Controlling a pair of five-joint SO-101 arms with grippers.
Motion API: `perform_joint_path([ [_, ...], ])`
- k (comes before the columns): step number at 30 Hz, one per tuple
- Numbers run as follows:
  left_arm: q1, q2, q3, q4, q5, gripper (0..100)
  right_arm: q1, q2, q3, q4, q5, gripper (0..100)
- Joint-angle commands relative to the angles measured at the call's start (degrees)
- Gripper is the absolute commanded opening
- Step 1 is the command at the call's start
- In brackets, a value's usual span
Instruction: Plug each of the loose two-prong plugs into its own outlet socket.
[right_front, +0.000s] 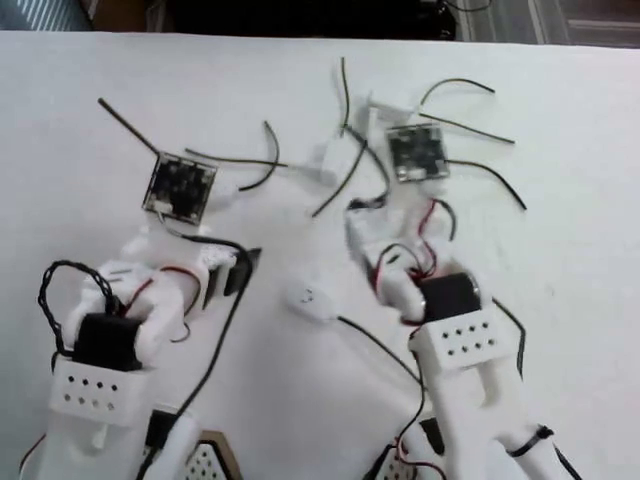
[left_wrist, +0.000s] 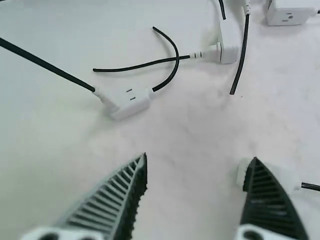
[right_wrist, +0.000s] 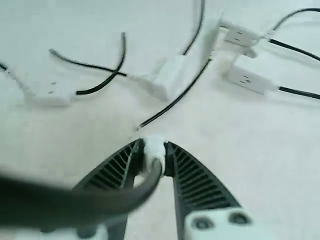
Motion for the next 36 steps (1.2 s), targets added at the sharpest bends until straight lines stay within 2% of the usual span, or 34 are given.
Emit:
perform_joint_path([
  [1, -0.75, -0.57, -0.53, 1.76, -0.35, 32, 4.44, -1.36, 2.90, -7.69, -1.14, 1.7],
  [5, 1.27, -0.57, -0.18, 3.43, -0.35, 32, 7.52, -1.36, 6.24, -13.49, -1.14, 1.7],
  [10, 5.67, -0.40, -0.26, 3.60, -0.26, 32, 10.15, -1.36, 6.42, -13.93, -1.58, 1.7],
  [12, 6.73, 1.63, -0.70, 3.43, -0.26, 32, 11.82, -1.36, 6.33, -14.02, -4.22, 1.7],
  [20, 11.91, 27.30, -11.16, 2.81, -2.02, 32, 17.63, -1.36, 6.51, -16.66, -9.49, 1.7],
  [25, 16.66, 43.47, -18.02, 2.73, -21.80, 31, 19.65, -1.36, 6.51, -16.75, -10.81, 1.7],
  [29, 17.01, 52.09, -23.91, 2.64, -35.34, 31, 19.74, -1.36, 6.51, -16.75, -10.81, 1.7],
  [36, 17.89, 60.79, -32.35, 2.64, -48.44, 31, 19.91, -1.36, 6.51, -16.75, -10.46, 1.7],
])
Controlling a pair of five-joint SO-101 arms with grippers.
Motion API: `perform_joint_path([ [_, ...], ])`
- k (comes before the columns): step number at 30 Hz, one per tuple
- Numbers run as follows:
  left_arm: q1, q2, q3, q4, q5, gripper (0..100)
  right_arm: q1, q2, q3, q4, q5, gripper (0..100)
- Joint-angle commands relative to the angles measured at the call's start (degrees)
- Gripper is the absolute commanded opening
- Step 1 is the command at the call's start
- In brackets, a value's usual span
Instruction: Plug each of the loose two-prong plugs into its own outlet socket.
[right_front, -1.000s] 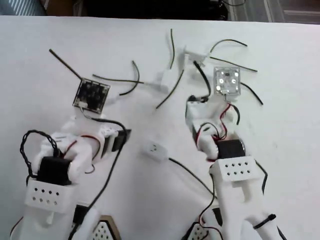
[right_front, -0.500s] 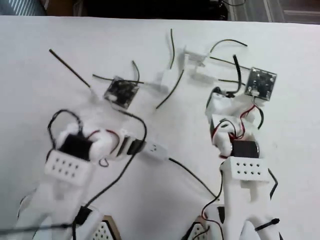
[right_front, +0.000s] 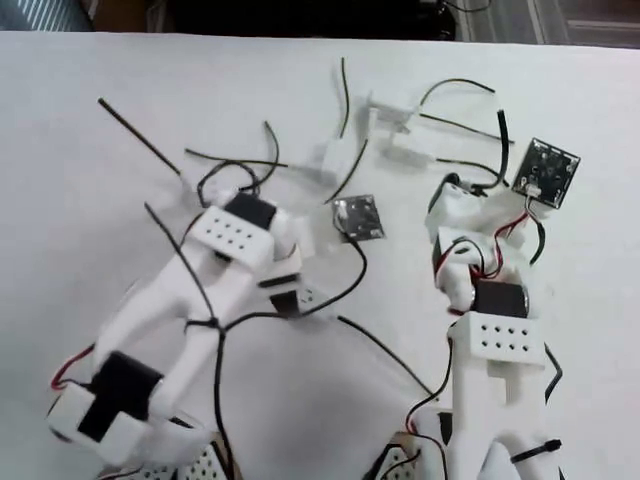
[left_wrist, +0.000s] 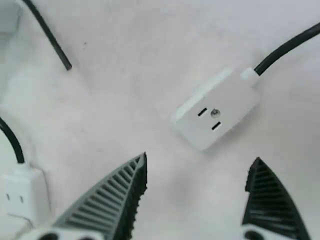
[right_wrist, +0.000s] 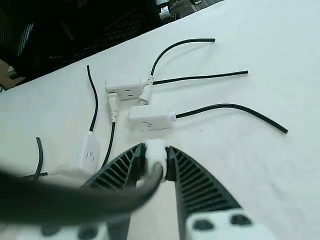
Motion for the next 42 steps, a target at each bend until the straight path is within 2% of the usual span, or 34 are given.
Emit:
perform_joint_path([
  [1, 1.98, 2.77, -5.19, -0.79, -5.80, 31, 1.01, -1.36, -0.35, -1.19, -0.26, 1.7],
  [7, 5.58, 10.24, -7.74, -1.23, -8.97, 31, 3.47, -1.45, -0.62, -2.59, -0.53, 1.7],
  [13, 6.90, 15.43, -7.38, -7.03, -8.18, 31, 3.65, -1.45, -0.62, -2.77, -0.44, 1.7],
  [16, 6.90, 16.13, -7.30, -9.05, -4.31, 23, 3.65, -1.45, -0.62, -2.77, -0.35, 1.7],
  [21, 5.85, 16.04, -7.30, -7.74, -3.43, 3, 3.47, -1.45, -0.44, -2.77, -0.26, 1.7],
  [22, 5.32, 16.04, -7.30, -5.98, -3.43, 2, 3.47, -1.45, -0.44, -2.77, -0.26, 1.7],
  [24, 4.44, 15.87, -7.74, -2.20, -2.55, 2, 3.47, -1.45, -0.44, -2.77, -0.26, 1.7],
  [29, -0.22, 11.91, -7.12, 1.93, 7.12, 2, 3.38, -1.45, -0.35, -2.77, -0.26, 1.7],
  [33, -5.93, 5.76, -4.13, 2.11, 12.31, 3, 3.38, -1.45, -0.35, -2.68, -0.26, 1.7],
  [36, -6.73, 2.51, -0.53, 2.02, 14.68, 3, 3.30, -1.45, -0.35, -2.68, -0.26, 1.7],
  [38, -5.14, 1.45, 1.49, 2.02, 16.00, 7, 3.30, -1.45, -0.35, -2.68, -0.26, 1.7],
  [42, -4.70, 1.01, 2.20, 1.76, 19.16, 24, 3.30, -1.45, -0.26, -2.42, -0.26, 1.7],
])
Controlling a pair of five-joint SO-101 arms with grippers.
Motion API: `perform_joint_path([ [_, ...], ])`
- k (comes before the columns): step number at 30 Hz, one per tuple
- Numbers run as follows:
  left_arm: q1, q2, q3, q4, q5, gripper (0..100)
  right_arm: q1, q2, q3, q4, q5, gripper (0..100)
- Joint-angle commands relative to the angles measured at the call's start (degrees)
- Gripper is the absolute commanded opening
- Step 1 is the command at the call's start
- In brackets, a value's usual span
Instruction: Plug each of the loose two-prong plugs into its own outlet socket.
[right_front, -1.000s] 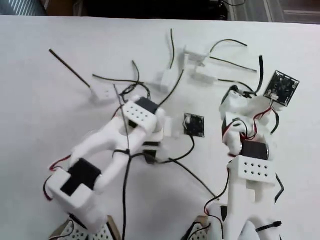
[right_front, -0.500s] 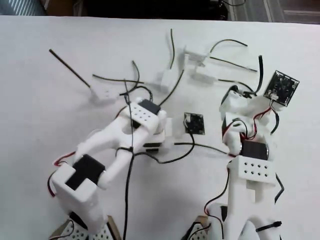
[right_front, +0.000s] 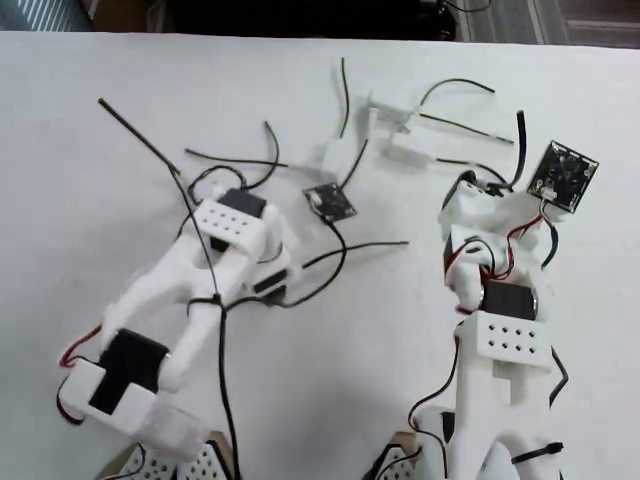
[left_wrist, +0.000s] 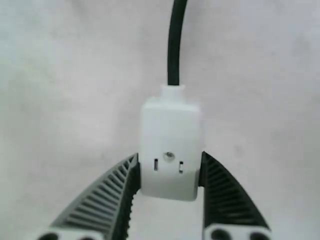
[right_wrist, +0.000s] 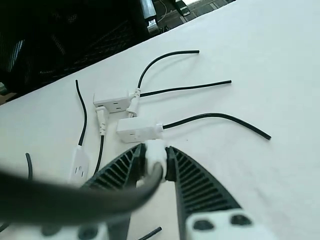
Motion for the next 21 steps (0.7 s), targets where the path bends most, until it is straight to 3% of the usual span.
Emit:
perform_joint_path([
  [1, 0.13, -3.91, -0.18, -0.44, 2.73, 27, 0.13, -1.36, -0.26, -0.84, -0.18, 1.7],
  [9, 0.13, -3.91, -9.14, 5.45, 1.93, 22, 0.13, -1.36, -0.18, -0.75, -0.18, 1.7],
  [15, 0.31, -3.91, -9.23, 6.59, 2.29, 22, 0.13, -1.36, -0.18, -0.92, -0.09, 1.8],
  [19, 4.53, -3.91, -7.74, 9.41, 3.08, 22, 0.13, -1.36, -0.18, -1.10, -0.09, 1.8],
  [21, 7.69, -3.91, -7.38, 11.16, 6.77, 22, 0.13, -1.36, -0.18, -1.10, -0.09, 1.8],
])
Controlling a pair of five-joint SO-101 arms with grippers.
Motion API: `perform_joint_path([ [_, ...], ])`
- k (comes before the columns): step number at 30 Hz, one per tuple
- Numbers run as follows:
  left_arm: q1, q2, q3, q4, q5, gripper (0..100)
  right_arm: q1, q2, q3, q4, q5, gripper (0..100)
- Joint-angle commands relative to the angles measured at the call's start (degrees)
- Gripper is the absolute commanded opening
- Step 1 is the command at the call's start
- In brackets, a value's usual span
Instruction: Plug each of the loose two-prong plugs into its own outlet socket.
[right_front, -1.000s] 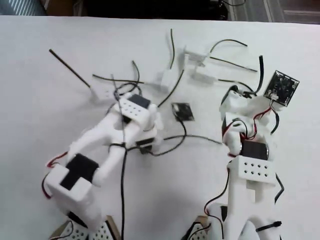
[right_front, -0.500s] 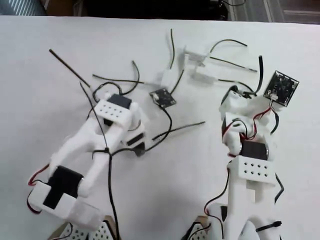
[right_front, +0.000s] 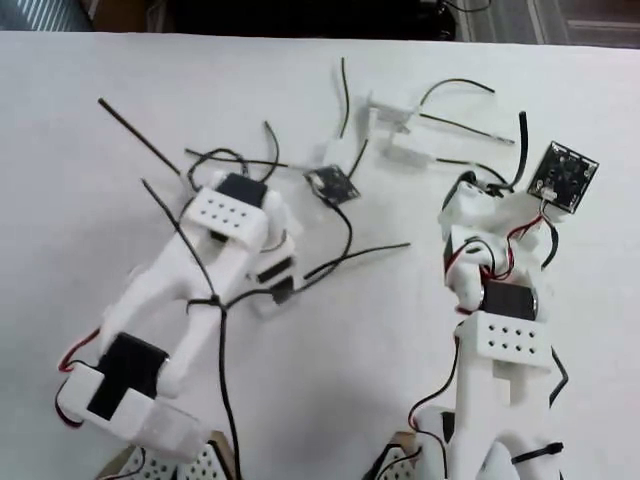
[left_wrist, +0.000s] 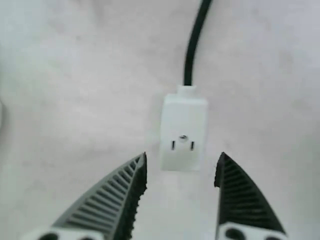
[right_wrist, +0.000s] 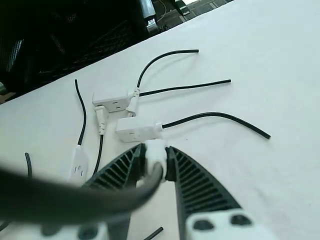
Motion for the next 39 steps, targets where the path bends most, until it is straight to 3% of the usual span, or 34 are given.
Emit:
perform_joint_path([
  [1, 5.05, -3.21, -0.18, 2.73, 5.19, 22, 0.13, -1.36, -0.35, -1.10, -0.09, 1.8],
  [6, 5.49, -2.59, 0.88, 0.88, 7.21, 23, 0.13, -1.36, -0.35, -1.10, -0.09, 1.8],
  [11, 5.23, -2.42, 9.41, -9.32, 7.21, 23, 0.13, -1.36, -0.35, -1.10, -0.09, 1.8],
  [17, -3.74, -2.42, 13.27, -16.97, 6.59, 29, 0.13, -1.36, -0.35, -0.92, -0.09, 1.8],
  [20, -8.84, -1.71, 12.66, -18.11, 1.23, 29, 0.13, -1.36, -0.35, -0.92, -0.09, 1.8],
  [27, -14.55, 9.10, -0.97, -11.25, -0.79, 29, 0.13, -1.36, -0.35, -0.92, -0.09, 1.8],
  [39, -14.90, 13.93, -26.02, 7.47, -2.20, 29, 0.13, -1.36, -0.35, -0.84, -0.09, 1.8],
])
